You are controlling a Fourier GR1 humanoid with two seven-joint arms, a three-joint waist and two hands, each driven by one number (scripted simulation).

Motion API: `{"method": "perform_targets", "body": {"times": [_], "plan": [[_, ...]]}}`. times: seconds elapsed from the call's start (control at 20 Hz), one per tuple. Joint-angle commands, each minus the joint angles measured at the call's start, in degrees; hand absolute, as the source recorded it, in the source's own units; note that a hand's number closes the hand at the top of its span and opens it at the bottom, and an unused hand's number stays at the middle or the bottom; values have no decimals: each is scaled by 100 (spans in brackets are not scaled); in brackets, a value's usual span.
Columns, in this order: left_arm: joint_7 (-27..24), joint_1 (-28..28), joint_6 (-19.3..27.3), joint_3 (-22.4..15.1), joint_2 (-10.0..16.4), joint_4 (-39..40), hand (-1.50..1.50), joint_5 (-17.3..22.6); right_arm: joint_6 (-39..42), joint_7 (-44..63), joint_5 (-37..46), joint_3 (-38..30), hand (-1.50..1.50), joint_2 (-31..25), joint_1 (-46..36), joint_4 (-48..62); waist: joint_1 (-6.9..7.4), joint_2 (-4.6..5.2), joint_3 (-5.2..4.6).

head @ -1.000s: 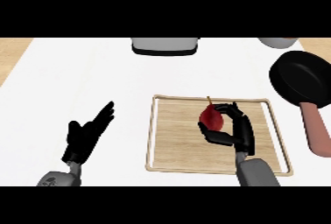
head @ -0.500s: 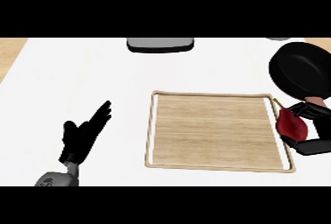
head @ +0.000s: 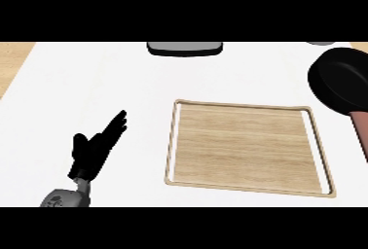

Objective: Pick the pear from the tray and place it in the pot

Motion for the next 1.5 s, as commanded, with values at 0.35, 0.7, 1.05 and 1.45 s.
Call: {"method": "perform_targets", "body": {"times": [0.35,0.7,1.05,1.45], "plan": [[40,-139,-96,-25,12,86,0,-4,265,-1727,546,-286,150,-1303,-215,978,211,-7,-7],[112,-323,-148,-113,-52,190,0,-49,-62,-2087,1043,74,150,-1645,-663,1345,336,8,-28],[160,-457,-107,-232,-178,204,0,-147,-423,-1868,1687,750,150,-1666,-1512,1501,497,19,-47],[137,-477,-148,-140,-137,330,0,-141,-837,-1544,2649,1615,150,-1377,-2774,1701,535,17,-68]]}}
